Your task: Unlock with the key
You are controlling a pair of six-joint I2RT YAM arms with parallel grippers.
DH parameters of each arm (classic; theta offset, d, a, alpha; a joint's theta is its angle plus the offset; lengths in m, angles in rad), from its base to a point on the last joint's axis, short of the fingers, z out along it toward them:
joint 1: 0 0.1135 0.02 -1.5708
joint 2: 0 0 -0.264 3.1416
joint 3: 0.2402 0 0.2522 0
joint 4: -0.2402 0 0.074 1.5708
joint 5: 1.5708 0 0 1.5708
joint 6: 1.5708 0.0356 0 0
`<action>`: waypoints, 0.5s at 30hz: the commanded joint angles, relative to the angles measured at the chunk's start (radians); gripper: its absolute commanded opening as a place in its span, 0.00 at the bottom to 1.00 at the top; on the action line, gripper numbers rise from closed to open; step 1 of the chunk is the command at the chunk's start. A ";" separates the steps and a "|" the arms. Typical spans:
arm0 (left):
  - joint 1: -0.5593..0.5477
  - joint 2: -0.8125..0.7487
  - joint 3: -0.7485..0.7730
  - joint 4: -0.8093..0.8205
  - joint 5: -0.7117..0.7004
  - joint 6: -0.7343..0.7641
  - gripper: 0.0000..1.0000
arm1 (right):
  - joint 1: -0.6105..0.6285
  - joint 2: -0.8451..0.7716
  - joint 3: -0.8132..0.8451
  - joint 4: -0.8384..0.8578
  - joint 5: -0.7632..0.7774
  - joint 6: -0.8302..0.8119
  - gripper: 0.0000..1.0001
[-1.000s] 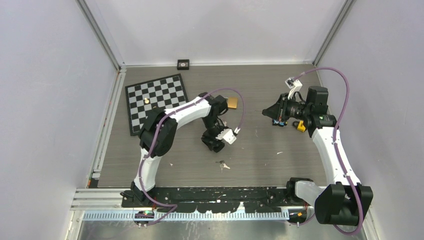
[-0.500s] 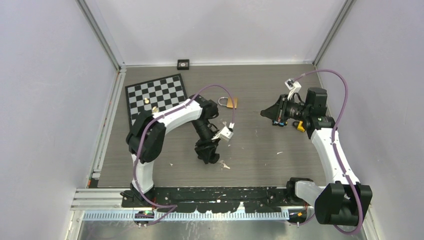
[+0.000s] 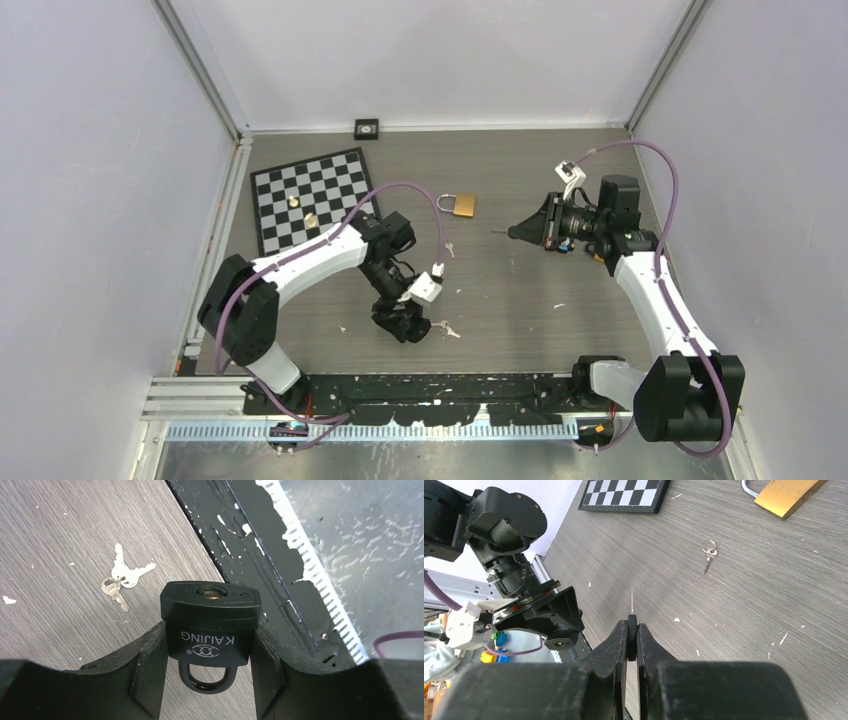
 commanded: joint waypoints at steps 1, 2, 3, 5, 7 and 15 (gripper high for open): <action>-0.026 -0.095 -0.056 0.106 -0.012 0.070 0.00 | 0.013 0.007 0.012 0.024 -0.038 -0.008 0.00; -0.034 -0.113 -0.075 0.134 -0.030 0.076 0.00 | 0.015 0.011 0.012 0.023 -0.041 -0.010 0.01; -0.041 -0.132 -0.098 0.171 -0.047 0.075 0.00 | 0.017 0.017 0.011 0.022 -0.043 -0.015 0.00; -0.056 -0.170 -0.146 0.235 -0.085 0.071 0.00 | 0.019 0.031 0.013 0.013 -0.055 -0.030 0.00; -0.063 -0.199 -0.180 0.280 -0.115 0.070 0.00 | 0.019 0.045 0.013 0.010 -0.075 -0.038 0.01; -0.064 -0.281 -0.232 0.373 -0.144 0.087 0.00 | 0.087 0.059 0.014 -0.010 -0.118 -0.086 0.00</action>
